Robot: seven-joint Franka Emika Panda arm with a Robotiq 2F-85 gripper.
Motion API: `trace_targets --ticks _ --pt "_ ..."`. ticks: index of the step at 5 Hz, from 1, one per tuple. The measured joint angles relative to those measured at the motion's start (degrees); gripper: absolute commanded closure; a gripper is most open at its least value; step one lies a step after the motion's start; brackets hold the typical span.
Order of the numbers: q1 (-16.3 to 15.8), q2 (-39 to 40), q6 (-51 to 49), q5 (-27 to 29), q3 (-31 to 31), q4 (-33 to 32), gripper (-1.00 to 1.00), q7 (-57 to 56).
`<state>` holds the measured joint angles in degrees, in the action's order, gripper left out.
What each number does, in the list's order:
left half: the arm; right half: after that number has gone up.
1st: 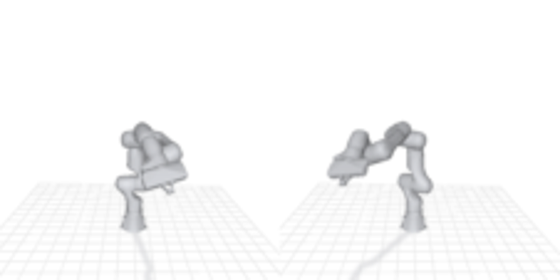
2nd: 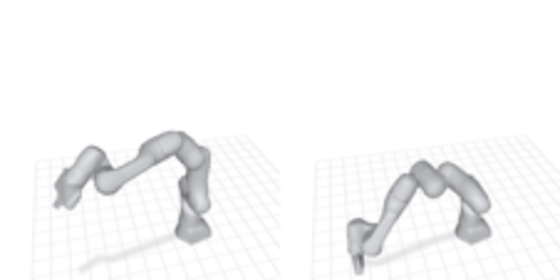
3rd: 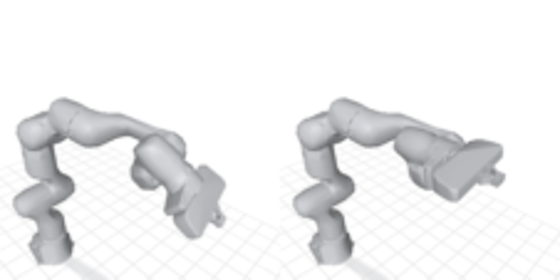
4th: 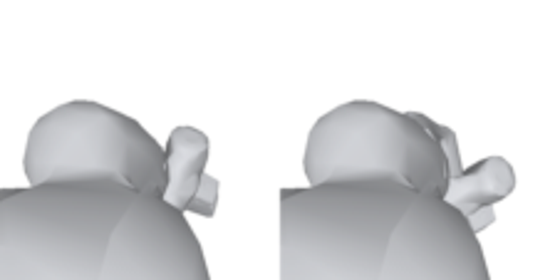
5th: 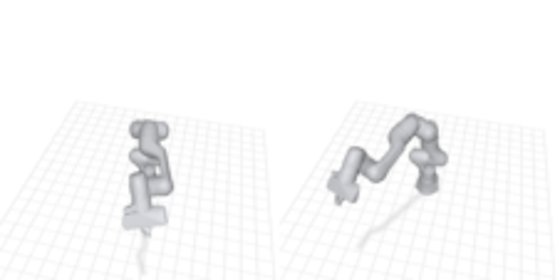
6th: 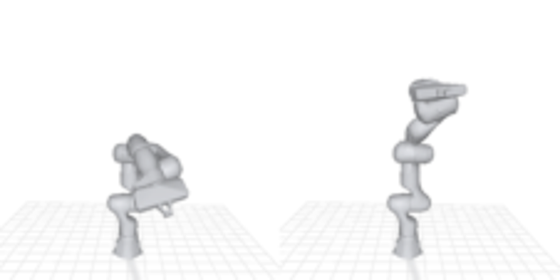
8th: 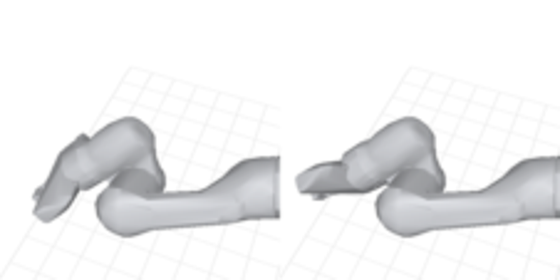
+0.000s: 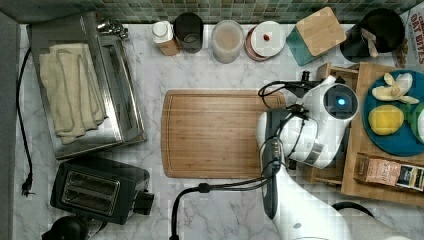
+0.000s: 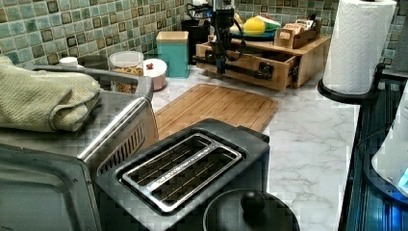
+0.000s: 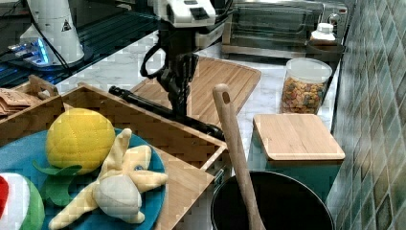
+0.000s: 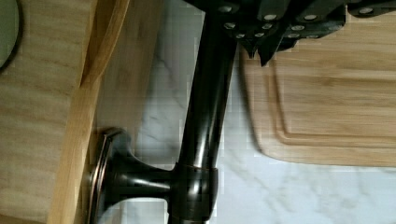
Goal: Close the drawer.
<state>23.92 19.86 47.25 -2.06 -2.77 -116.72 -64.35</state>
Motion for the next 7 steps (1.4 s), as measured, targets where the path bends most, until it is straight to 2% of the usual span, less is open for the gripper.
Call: trace_targets --ticks 2,4,7 --pt "4.69 1.05 3.41 0.85 0.05 0.45 1.0 -0.06" --pt "6.43 2.83 3.25 -1.43 0.02 2.63 1.0 -1.06" --pt "6.01 4.34 -0.03 -3.97 0.65 5.48 1.0 -1.79"
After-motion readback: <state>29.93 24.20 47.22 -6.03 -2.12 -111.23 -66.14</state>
